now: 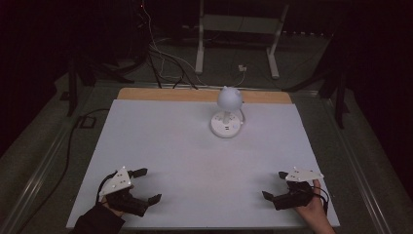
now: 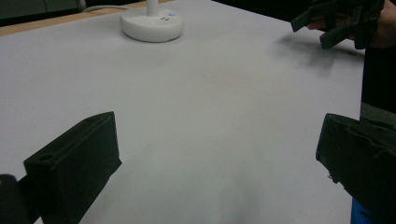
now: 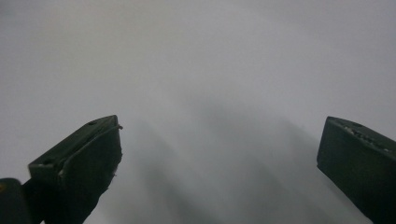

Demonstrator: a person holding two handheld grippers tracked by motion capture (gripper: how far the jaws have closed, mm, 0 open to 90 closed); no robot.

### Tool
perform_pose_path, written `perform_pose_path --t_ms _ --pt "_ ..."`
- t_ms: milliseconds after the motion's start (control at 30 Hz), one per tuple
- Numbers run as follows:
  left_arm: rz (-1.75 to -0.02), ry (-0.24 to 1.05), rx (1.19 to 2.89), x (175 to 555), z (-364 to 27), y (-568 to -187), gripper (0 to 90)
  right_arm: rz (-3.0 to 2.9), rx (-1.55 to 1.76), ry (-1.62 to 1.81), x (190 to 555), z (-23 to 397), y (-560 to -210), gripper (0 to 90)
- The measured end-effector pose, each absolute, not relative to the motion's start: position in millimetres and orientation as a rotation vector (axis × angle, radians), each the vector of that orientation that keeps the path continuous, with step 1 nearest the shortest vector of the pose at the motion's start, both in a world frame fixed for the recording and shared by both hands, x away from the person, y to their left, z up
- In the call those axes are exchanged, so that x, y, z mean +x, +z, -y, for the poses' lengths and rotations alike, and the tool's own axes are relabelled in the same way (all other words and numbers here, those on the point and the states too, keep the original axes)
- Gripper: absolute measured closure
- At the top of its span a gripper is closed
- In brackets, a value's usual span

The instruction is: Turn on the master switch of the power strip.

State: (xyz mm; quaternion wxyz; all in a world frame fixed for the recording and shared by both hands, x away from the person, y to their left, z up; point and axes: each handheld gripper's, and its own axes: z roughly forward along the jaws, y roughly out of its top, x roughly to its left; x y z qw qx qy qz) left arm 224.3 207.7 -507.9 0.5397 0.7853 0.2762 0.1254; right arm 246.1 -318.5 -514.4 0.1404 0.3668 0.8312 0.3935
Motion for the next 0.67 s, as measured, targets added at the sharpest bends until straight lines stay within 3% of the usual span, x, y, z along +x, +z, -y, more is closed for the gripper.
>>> perform_pose_path --t_ms 667 --pt "-0.656 0.294 1.875 224.7 -206.2 -508.5 0.0 -2.391 1.059 1.068 243.2 320.5 -518.0 0.0"
